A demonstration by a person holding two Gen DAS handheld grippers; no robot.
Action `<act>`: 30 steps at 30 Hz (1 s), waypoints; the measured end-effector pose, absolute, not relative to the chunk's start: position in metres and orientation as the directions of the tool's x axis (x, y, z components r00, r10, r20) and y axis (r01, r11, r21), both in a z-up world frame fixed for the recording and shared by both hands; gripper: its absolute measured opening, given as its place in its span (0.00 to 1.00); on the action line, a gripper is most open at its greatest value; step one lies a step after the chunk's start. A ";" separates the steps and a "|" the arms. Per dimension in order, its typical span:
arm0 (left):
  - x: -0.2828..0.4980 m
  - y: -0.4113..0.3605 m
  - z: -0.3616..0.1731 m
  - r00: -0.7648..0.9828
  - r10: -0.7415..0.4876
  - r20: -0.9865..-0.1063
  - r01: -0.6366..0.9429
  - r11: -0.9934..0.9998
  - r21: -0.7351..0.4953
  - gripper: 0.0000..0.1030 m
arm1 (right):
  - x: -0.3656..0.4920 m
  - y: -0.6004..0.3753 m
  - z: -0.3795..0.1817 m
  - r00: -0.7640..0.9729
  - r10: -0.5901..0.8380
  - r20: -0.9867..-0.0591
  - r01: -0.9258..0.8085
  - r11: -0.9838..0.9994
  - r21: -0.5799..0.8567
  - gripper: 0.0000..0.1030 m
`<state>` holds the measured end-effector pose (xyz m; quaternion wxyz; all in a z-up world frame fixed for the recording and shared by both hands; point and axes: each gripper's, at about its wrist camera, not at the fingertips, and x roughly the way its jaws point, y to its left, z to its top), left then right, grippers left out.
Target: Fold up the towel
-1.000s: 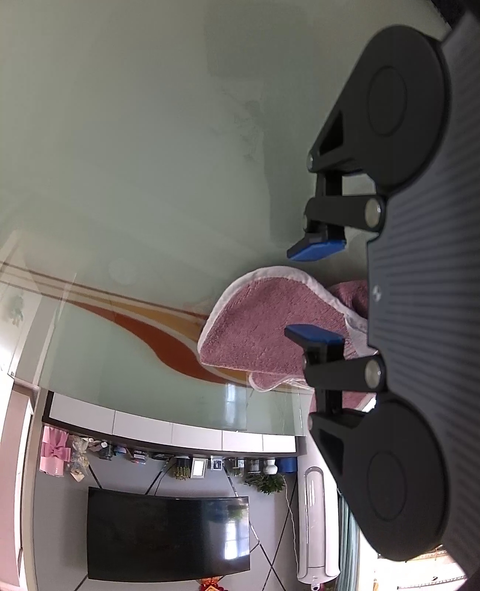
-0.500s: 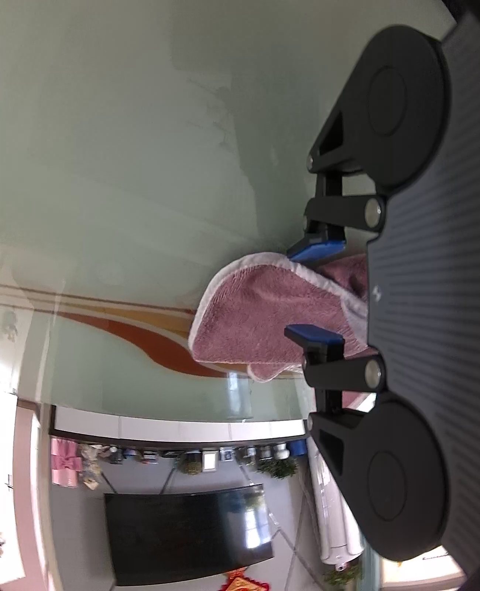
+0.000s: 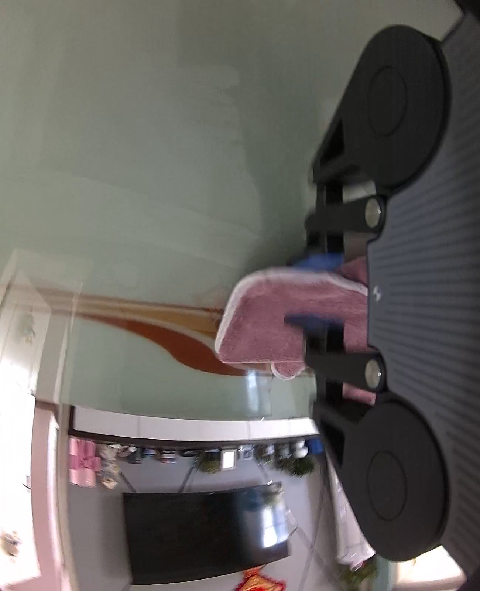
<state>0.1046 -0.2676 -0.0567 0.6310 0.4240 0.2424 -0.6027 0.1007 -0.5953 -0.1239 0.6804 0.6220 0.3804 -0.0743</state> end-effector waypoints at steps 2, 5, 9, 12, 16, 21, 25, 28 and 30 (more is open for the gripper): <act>0.105 -0.266 -0.058 0.158 -0.558 -0.815 0.968 -0.075 0.240 0.02 | 0.109 -0.594 -0.114 0.701 0.352 -0.621 0.551 0.287 0.784 0.04; 0.103 -0.263 -0.060 0.167 -0.571 -0.804 0.970 -0.051 0.237 0.02 | 0.120 -0.590 -0.099 0.707 0.346 -0.617 0.512 0.351 0.784 0.04; 0.100 -0.255 -0.061 0.188 -0.603 -0.775 0.972 0.002 0.234 0.03 | 0.139 -0.580 -0.072 0.705 0.335 -0.625 0.465 0.447 0.764 0.04; 0.097 -0.244 -0.063 0.204 -0.628 -0.751 0.974 0.050 0.223 0.03 | 0.158 -0.562 -0.050 0.690 0.338 -0.640 0.419 0.535 0.734 0.03; 0.093 -0.226 -0.067 0.222 -0.663 -0.715 0.974 0.119 0.192 0.03 | 0.193 -0.515 -0.016 0.645 0.344 -0.683 0.316 0.693 0.648 0.04; 0.083 -0.198 -0.080 0.230 -0.707 -0.669 0.972 0.201 0.122 0.04 | 0.237 -0.436 -0.002 0.526 0.338 -0.780 0.168 0.858 0.485 0.04; 0.071 -0.177 -0.101 0.230 -0.732 -0.642 0.966 0.254 0.056 0.04 | 0.262 -0.373 -0.016 0.387 0.283 -0.878 0.029 0.948 0.318 0.04; 0.062 -0.167 -0.114 0.228 -0.756 -0.614 0.960 0.278 0.014 0.04 | 0.269 -0.338 -0.025 0.321 0.240 -0.916 -0.077 0.971 0.227 0.04; 0.059 -0.166 -0.119 0.223 -0.777 -0.589 0.959 0.285 -0.012 0.05 | 0.268 -0.320 -0.028 0.295 0.218 -0.930 -0.130 0.974 0.186 0.04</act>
